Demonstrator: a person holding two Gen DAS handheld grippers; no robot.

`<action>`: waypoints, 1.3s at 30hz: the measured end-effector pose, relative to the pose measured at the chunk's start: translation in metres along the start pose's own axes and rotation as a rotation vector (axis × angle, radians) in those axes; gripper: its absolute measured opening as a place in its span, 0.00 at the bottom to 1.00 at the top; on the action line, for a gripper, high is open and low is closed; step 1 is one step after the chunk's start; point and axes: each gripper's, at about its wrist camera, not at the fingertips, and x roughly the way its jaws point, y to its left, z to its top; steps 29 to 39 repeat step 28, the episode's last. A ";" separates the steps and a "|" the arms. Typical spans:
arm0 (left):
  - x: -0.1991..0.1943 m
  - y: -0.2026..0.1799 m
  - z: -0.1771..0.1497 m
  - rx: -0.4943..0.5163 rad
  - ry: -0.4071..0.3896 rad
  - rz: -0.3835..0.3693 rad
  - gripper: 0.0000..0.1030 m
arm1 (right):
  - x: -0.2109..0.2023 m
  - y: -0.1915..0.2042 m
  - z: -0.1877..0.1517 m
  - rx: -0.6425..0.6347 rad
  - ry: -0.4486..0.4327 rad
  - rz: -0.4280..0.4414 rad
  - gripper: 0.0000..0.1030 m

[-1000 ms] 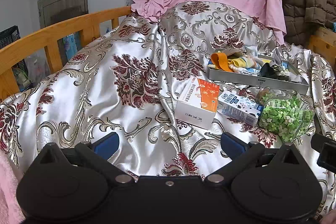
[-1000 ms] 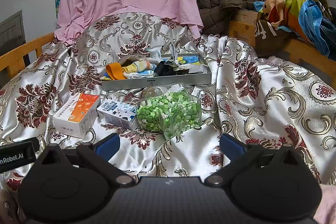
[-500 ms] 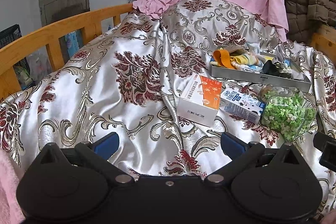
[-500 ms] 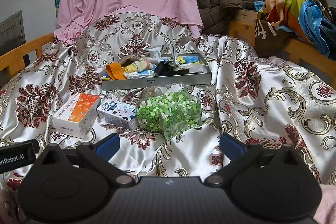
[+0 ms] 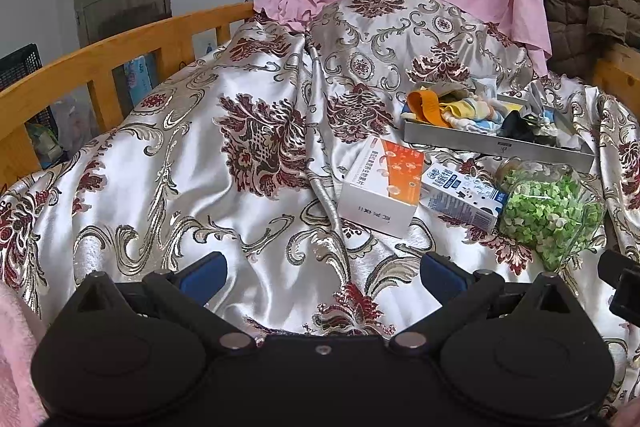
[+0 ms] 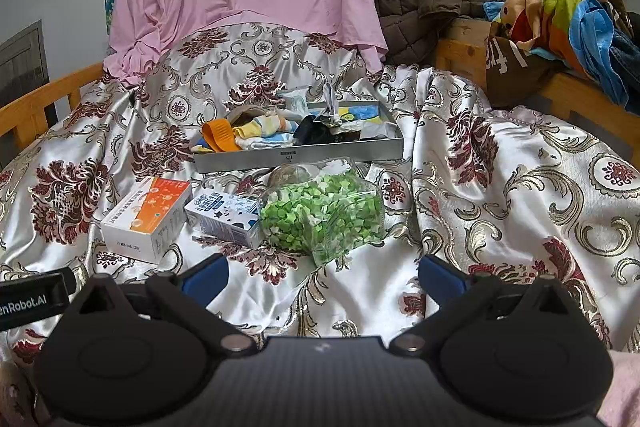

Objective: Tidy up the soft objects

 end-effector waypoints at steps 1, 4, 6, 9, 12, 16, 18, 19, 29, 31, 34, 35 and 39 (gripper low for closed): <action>0.000 0.000 0.000 0.000 0.000 0.000 0.99 | 0.000 0.000 0.000 0.000 0.000 0.000 1.00; 0.000 0.000 0.000 0.000 0.000 0.000 0.99 | 0.000 0.000 0.000 0.000 0.000 0.000 1.00; 0.000 0.001 0.000 0.000 0.001 0.001 0.99 | 0.000 0.000 0.000 0.000 0.000 0.000 1.00; 0.000 0.001 0.000 0.000 0.001 0.000 0.99 | 0.000 0.000 0.000 0.000 0.000 0.000 1.00; 0.000 0.001 0.000 0.002 0.001 0.001 0.99 | 0.000 0.000 0.000 0.000 0.000 0.000 1.00; 0.000 0.001 0.000 0.001 0.001 0.000 0.99 | 0.000 0.001 0.000 0.000 0.000 0.000 1.00; 0.000 0.001 0.000 0.001 0.001 0.001 0.99 | 0.000 0.000 0.000 0.000 0.001 0.000 1.00; 0.000 0.000 0.000 0.002 0.000 0.001 0.99 | 0.000 0.001 0.000 0.000 0.001 0.000 1.00; 0.002 0.002 0.000 -0.004 0.013 -0.002 0.99 | 0.000 0.001 0.000 0.000 0.001 0.000 1.00; 0.002 0.002 0.000 -0.004 0.013 -0.002 0.99 | 0.000 0.001 0.000 0.000 0.001 0.000 1.00; 0.002 0.002 0.000 -0.004 0.013 -0.002 0.99 | 0.000 0.001 0.000 0.000 0.001 0.000 1.00; 0.002 0.002 0.000 -0.004 0.013 -0.002 0.99 | 0.000 0.001 0.000 0.000 0.001 0.000 1.00; 0.002 0.002 0.000 -0.004 0.013 -0.002 0.99 | 0.000 0.001 0.000 0.000 0.001 0.000 1.00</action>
